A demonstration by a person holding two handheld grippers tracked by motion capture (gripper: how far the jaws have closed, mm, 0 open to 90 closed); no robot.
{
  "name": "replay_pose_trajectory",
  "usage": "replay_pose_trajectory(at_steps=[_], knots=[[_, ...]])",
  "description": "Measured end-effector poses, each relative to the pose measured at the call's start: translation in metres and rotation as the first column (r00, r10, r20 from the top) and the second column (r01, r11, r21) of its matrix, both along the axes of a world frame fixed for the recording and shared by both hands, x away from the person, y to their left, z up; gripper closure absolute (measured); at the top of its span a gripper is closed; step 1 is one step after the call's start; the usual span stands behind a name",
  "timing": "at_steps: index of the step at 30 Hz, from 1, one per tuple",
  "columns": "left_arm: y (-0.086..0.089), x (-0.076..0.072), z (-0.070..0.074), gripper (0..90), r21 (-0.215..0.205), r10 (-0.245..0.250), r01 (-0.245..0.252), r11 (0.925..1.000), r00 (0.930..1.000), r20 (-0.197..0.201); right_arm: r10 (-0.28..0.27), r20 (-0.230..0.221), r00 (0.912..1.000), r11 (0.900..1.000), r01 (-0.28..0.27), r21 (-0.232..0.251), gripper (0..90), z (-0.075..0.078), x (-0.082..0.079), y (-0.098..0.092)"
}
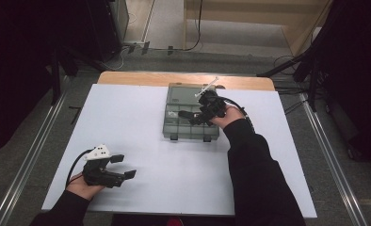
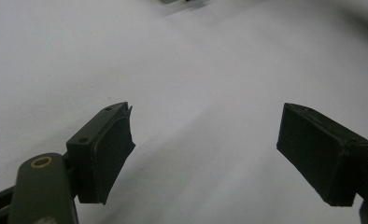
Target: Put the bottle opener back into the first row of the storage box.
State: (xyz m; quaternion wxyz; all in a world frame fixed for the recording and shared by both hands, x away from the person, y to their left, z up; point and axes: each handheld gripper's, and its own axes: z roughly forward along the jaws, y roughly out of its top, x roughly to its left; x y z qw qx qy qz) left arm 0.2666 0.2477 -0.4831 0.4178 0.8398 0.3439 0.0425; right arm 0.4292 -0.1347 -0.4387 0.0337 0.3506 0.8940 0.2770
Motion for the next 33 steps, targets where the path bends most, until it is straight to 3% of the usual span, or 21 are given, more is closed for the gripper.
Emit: replay_pose_trajectory(at_steps=[8,19,22,26,33], knots=[[-0.001,0.000,0.000,17.6,0.007,-0.005,0.005,1.0000,1.0000,-0.003,0.050,0.011,0.9987,0.999,-0.050,0.003,24.7,0.002,-0.023,0.001],[0.000,0.001,0.000,17.5,0.012,-0.005,0.005,0.9999,1.0000,-0.002,0.012,-0.017,0.9998,0.999,-0.012,0.040,24.9,-0.001,-0.045,-0.006],[-0.001,0.000,0.000,17.6,0.011,-0.006,0.006,0.9999,1.0000,-0.002,0.024,-0.015,0.9996,0.999,-0.024,0.039,24.8,-0.002,-0.051,-0.008],[-0.002,-0.001,0.000,17.6,0.008,-0.012,0.012,0.9999,0.9999,0.001,0.026,-0.011,0.9996,0.999,-0.025,0.028,25.7,-0.005,-0.059,-0.015],[-0.002,-0.001,0.000,17.6,0.002,-0.009,0.009,1.0000,1.0000,0.000,-0.008,-0.019,0.9998,0.999,0.009,0.050,25.7,-0.007,-0.076,-0.029]])
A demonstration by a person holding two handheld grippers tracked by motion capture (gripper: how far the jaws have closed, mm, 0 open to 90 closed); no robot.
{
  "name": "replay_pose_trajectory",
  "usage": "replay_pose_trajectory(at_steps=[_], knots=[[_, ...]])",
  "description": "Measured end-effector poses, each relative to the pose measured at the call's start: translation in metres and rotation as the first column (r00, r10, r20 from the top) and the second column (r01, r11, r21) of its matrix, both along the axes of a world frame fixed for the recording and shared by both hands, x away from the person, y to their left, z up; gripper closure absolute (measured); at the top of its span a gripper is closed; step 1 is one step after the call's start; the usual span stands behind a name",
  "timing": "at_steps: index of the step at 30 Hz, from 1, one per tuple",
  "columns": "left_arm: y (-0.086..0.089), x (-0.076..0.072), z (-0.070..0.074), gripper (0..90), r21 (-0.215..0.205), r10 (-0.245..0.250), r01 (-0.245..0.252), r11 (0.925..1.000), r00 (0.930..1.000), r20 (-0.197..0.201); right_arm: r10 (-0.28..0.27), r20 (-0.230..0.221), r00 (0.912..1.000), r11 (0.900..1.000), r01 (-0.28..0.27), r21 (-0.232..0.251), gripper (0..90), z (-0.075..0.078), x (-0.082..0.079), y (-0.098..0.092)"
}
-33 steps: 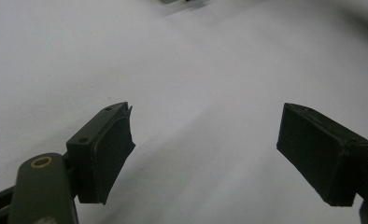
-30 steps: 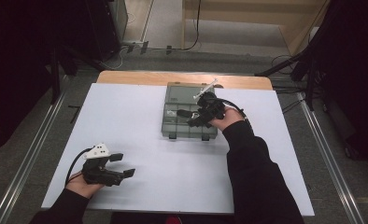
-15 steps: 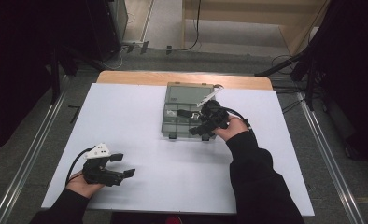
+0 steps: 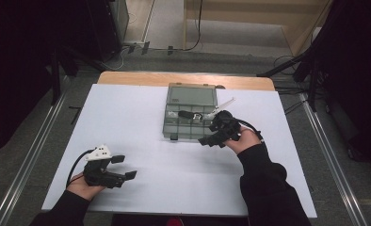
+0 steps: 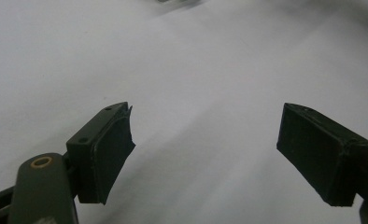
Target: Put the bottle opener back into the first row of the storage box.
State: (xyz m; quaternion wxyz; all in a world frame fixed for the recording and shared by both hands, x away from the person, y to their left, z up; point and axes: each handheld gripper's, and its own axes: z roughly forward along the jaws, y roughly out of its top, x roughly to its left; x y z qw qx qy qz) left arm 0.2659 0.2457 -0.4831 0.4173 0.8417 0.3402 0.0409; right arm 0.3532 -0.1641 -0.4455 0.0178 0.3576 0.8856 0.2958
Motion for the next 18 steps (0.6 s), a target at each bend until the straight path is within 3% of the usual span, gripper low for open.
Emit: replay_pose_trajectory(at_steps=[8,13,18], knots=[[0.000,0.000,0.000,17.5,0.003,0.001,-0.001,1.0000,1.0000,0.000,0.003,-0.022,0.9998,1.000,-0.003,-0.004,25.6,-0.005,-0.016,-0.002],[0.001,0.000,0.001,17.6,0.003,-0.003,0.003,1.0000,1.0000,-0.001,0.011,-0.038,0.9992,0.999,-0.010,0.044,25.6,-0.011,-0.027,-0.003],[0.001,0.000,0.001,17.5,0.003,-0.002,0.002,1.0000,1.0000,0.002,0.006,-0.051,0.9987,0.999,-0.005,0.036,25.6,-0.016,-0.033,-0.005]])
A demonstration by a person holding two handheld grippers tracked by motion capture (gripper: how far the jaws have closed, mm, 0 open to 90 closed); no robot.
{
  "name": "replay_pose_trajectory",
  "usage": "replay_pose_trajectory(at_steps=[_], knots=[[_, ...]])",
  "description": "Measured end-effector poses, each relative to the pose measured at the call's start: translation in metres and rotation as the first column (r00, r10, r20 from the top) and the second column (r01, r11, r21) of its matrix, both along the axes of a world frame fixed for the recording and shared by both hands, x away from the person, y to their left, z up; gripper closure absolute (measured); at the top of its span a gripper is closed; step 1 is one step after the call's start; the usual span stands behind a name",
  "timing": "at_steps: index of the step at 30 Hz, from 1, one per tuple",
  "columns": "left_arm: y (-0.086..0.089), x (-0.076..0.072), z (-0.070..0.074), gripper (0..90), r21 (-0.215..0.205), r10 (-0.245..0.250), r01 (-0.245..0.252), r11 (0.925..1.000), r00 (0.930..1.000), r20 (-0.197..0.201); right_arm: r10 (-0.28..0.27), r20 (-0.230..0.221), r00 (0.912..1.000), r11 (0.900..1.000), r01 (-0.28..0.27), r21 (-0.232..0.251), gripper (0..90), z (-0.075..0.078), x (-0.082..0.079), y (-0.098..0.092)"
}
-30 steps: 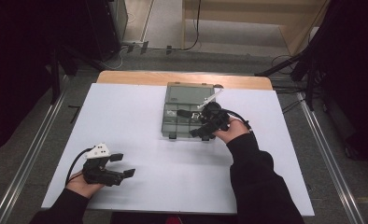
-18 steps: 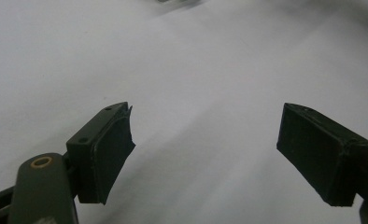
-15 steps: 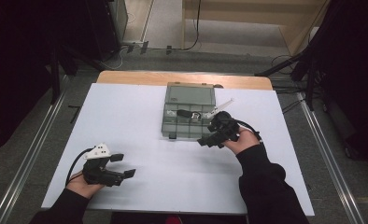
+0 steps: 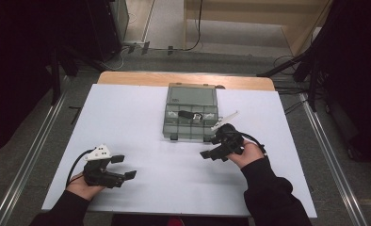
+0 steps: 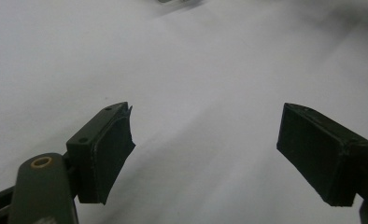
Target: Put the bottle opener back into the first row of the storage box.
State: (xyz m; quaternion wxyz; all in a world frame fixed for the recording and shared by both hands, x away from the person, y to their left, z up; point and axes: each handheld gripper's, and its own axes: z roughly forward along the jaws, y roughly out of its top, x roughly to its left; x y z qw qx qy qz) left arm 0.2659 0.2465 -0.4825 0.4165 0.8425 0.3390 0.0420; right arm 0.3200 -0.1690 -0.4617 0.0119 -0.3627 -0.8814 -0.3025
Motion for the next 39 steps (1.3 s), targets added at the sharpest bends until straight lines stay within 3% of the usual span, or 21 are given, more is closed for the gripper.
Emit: replay_pose_trajectory(at_steps=[11,29,39], knots=[[0.001,0.000,0.001,17.5,-0.001,0.001,-0.001,1.0000,1.0000,0.003,0.011,0.010,0.9999,1.000,-0.011,-0.011,25.7,-0.008,-0.018,-0.007],[0.001,-0.001,0.001,17.6,0.002,-0.001,0.001,1.0000,1.0000,0.003,-0.025,0.008,0.9996,1.000,0.025,0.001,25.6,-0.021,-0.047,-0.030],[0.001,-0.001,0.001,17.5,0.003,0.001,-0.001,1.0000,1.0000,0.003,-0.035,0.011,0.9993,0.999,0.035,-0.023,25.3,-0.026,-0.061,-0.042]])
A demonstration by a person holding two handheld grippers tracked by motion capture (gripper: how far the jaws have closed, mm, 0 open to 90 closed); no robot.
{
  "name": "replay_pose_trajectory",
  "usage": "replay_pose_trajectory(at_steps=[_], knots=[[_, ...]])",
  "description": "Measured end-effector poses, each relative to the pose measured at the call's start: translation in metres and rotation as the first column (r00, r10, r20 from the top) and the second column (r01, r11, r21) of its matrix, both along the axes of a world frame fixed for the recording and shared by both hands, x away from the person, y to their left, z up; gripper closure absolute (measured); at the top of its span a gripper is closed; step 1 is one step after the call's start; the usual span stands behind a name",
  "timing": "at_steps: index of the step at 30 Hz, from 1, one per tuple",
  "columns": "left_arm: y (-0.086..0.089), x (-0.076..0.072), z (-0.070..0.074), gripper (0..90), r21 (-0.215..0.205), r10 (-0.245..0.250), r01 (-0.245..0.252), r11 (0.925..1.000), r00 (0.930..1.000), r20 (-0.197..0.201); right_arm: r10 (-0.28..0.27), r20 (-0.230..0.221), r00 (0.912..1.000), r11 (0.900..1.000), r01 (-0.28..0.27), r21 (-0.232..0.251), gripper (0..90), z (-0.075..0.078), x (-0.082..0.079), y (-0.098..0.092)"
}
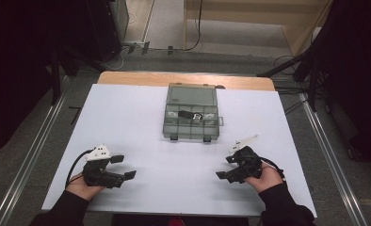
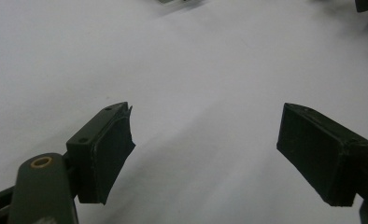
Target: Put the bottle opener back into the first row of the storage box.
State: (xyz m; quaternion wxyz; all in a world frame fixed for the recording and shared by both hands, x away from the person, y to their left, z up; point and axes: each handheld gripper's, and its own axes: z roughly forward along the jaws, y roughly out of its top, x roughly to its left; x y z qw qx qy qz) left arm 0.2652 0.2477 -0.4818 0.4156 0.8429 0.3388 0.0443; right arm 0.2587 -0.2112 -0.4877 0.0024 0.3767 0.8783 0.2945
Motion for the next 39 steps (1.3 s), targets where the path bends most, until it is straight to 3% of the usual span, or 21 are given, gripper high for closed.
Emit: replay_pose_trajectory(at_steps=[20,39], knots=[[0.001,0.000,0.000,17.6,0.004,0.004,-0.004,1.0000,1.0000,-0.002,-0.048,-0.006,0.9988,0.999,0.048,0.004,25.1,0.000,-0.022,-0.022],[0.001,0.000,0.000,17.5,0.002,0.001,-0.001,1.0000,1.0000,-0.002,-0.052,-0.009,0.9986,0.999,0.052,0.005,24.9,-0.002,-0.021,-0.024]])
